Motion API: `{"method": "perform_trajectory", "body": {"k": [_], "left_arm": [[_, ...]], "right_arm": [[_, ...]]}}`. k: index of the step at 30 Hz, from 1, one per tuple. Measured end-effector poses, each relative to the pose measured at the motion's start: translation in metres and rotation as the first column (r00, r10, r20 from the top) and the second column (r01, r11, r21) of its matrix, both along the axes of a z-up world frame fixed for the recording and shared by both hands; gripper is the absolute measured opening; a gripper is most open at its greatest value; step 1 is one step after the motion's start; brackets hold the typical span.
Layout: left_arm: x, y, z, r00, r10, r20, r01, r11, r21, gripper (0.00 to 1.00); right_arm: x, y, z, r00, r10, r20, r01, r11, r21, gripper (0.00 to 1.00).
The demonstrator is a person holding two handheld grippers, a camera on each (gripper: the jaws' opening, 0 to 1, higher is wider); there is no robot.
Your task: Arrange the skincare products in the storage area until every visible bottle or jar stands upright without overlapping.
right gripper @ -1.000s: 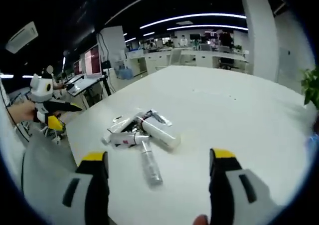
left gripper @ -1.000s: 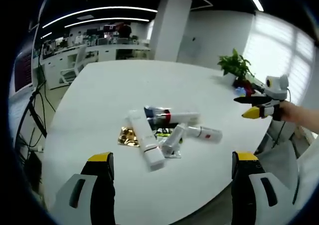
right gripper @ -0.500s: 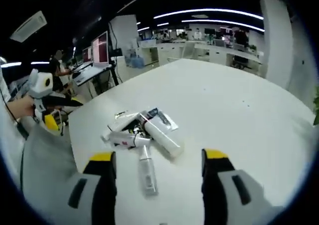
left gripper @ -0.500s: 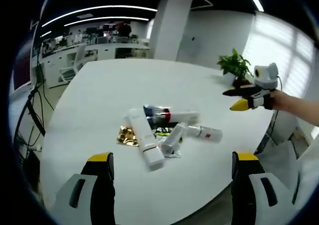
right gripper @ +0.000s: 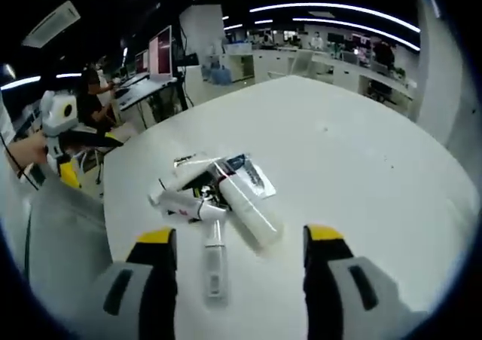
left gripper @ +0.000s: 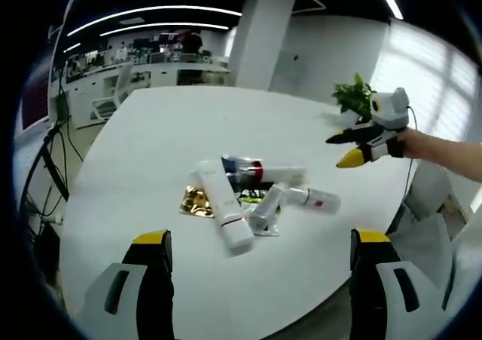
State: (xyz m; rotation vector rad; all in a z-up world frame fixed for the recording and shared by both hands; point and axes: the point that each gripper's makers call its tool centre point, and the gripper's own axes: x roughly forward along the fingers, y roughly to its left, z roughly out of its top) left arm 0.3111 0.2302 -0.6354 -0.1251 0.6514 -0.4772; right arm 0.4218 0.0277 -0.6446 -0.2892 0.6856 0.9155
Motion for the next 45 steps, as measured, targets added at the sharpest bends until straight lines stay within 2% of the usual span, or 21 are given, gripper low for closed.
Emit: {"method": "perform_trajectory", "body": {"k": [4,8,13,34,40,45], "left_arm": [[0.001,0.001,-0.002,1.0,-0.002,-0.005,0.002,1.0,0.004,0.96],[0.001,0.004,-0.005,1.0,0.001,-0.011,-0.001,1.0,0.008,0.96],[0.001,0.009,-0.007,1.0,0.012,-0.018,-0.012,1.0,0.009,0.96],[0.01,0.009,-0.013,1.0,0.013,-0.026,-0.013,1.0,0.012,0.96],[0.011,0.009,-0.014,1.0,0.011,-0.029,-0.01,1.0,0.013,0.96],[0.011,0.01,-0.016,0.999,0.015,-0.032,-0.014,1.0,0.009,0.96]], "right_arm": [[0.011,0.007,-0.004,0.999,0.039,-0.004,-0.039,0.999,-0.028,0.66],[0.022,0.017,-0.005,0.997,0.081,0.001,-0.081,0.996,-0.03,0.5],[0.03,0.027,-0.014,0.994,0.108,-0.012,-0.109,0.993,-0.055,0.57],[0.048,0.066,-0.058,0.972,0.226,-0.069,-0.234,0.96,-0.155,0.49],[0.051,0.073,-0.065,0.971,0.224,-0.086,-0.236,0.957,-0.169,0.47],[0.052,0.077,-0.075,0.965,0.241,-0.105,-0.259,0.944,-0.205,0.43]]}}
